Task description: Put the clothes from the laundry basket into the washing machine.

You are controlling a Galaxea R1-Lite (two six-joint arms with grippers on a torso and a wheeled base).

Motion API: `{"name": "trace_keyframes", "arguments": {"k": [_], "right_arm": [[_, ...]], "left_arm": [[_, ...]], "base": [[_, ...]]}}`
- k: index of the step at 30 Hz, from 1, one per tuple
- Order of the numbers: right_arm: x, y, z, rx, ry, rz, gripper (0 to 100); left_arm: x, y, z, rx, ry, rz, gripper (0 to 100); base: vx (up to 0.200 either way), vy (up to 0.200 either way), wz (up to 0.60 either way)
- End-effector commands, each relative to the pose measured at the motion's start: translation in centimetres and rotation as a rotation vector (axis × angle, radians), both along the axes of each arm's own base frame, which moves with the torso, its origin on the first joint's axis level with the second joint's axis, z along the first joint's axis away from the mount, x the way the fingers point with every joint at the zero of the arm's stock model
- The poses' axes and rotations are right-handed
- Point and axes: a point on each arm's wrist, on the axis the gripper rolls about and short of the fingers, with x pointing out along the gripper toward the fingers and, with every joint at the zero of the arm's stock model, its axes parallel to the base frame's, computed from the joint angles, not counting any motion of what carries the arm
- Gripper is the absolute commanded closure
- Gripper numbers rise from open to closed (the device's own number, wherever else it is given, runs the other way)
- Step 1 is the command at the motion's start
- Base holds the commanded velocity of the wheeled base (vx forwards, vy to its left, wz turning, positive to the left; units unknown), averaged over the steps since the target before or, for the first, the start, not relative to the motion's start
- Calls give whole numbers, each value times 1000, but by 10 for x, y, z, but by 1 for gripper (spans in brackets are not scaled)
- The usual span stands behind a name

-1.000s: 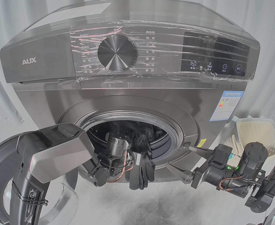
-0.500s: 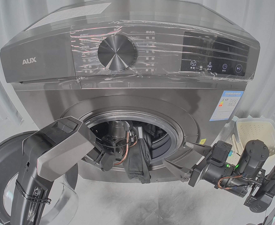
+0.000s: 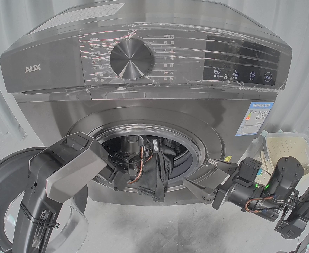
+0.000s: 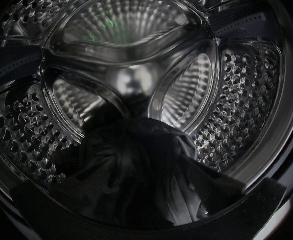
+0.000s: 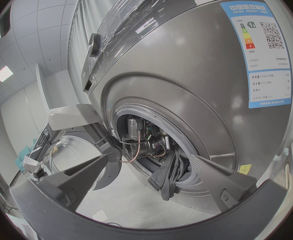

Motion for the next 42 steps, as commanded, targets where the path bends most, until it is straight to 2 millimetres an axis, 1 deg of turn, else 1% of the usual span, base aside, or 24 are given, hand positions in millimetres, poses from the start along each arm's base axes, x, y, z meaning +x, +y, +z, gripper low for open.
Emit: {"name": "trace_keyframes", "arguments": {"k": [1,2,3,5,8,10,12,14,15,16,17,27,28,30,34,36,38,39,41,42], "right_arm": [[0,-1,0,0,0,-1,0],[0,-1,0,0,0,-1,0],[0,0,0,-1,1,-1,0],[0,-1,0,0,0,-1,0],[0,0,0,-1,1,0,0],[0,0,-1,-2,2,0,0],[0,0,-1,-2,2,2,0],[-1,0,0,-1,1,2,0],[-1,0,0,-1,1,2,0],[-1,0,0,-1,1,2,0],[-1,0,0,-1,1,2,0],[0,0,0,-1,1,2,0],[0,0,-1,-2,2,2,0],[0,0,0,-1,1,3,0],[0,0,0,0,0,3,0],[0,0,0,1,-1,0,0],[0,0,1,2,-3,0,0],[0,0,1,3,-2,-1,0],[0,0,1,5,-4,-3,0],[0,0,2,5,-6,-3,0]], "left_arm": [[-21,3,12,24,37,-23,0],[-22,3,12,26,39,-27,0],[-35,2,17,38,59,-51,0],[-51,4,18,64,105,-86,0],[-62,6,16,79,141,-127,0],[-69,6,8,97,170,-144,0],[-70,7,4,104,182,-146,0],[-72,6,-5,116,200,-152,0],[-72,6,-5,116,200,-152,0],[-73,6,-18,130,222,-155,0],[-72,5,-24,132,228,-160,0],[-62,1,-47,140,242,-165,0],[-62,1,-47,142,243,-166,100],[-62,0,-52,144,252,-170,100],[-58,-1,-51,134,239,-169,100],[-43,-7,-37,94,166,-144,100],[-40,-8,-35,88,154,-138,100],[-19,-9,-24,40,68,-60,100],[-8,-8,-20,14,19,-27,100],[-8,-8,-20,12,15,-24,100]], "base": [[0,0,0],[0,0,0],[0,0,0],[0,0,0],[0,0,0],[0,0,0],[0,0,0],[0,0,0],[0,0,0],[0,0,0],[0,0,0],[0,0,0],[0,0,0],[0,0,0],[0,0,0],[0,0,0],[0,0,0],[0,0,0],[0,0,0],[0,0,0]]}}
